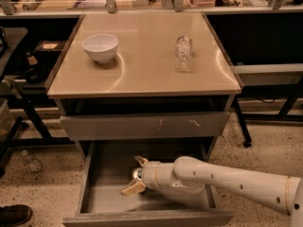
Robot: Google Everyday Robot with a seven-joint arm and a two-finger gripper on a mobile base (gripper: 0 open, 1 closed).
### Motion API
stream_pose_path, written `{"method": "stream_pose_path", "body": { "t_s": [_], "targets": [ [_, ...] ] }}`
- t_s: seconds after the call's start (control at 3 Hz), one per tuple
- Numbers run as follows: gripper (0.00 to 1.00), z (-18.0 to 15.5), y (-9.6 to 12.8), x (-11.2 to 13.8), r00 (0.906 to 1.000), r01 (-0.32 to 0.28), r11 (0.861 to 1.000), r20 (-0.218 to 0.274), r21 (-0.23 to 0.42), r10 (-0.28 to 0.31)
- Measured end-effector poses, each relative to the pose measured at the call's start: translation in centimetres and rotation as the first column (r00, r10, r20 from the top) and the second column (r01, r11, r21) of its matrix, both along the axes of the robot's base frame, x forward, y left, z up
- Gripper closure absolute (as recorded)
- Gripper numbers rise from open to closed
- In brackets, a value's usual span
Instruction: Pick redbull can from middle drawer and place on counter
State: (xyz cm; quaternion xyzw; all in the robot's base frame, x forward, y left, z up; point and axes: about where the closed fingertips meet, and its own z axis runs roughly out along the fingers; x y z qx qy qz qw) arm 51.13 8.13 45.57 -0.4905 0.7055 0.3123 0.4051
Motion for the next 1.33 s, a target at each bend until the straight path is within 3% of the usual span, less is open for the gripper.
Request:
{"method": "stream_pose_path", "body": {
  "t_s": [1.0,1.33],
  "targets": [
    [0.88,0.0,0.04,0.02,1.0,0.0,1.0,0.0,0.0,0.0],
    [1.0,0.0,0.04,0.01,1.0,0.0,1.0,0.0,0.0,0.0]
  ]
}}
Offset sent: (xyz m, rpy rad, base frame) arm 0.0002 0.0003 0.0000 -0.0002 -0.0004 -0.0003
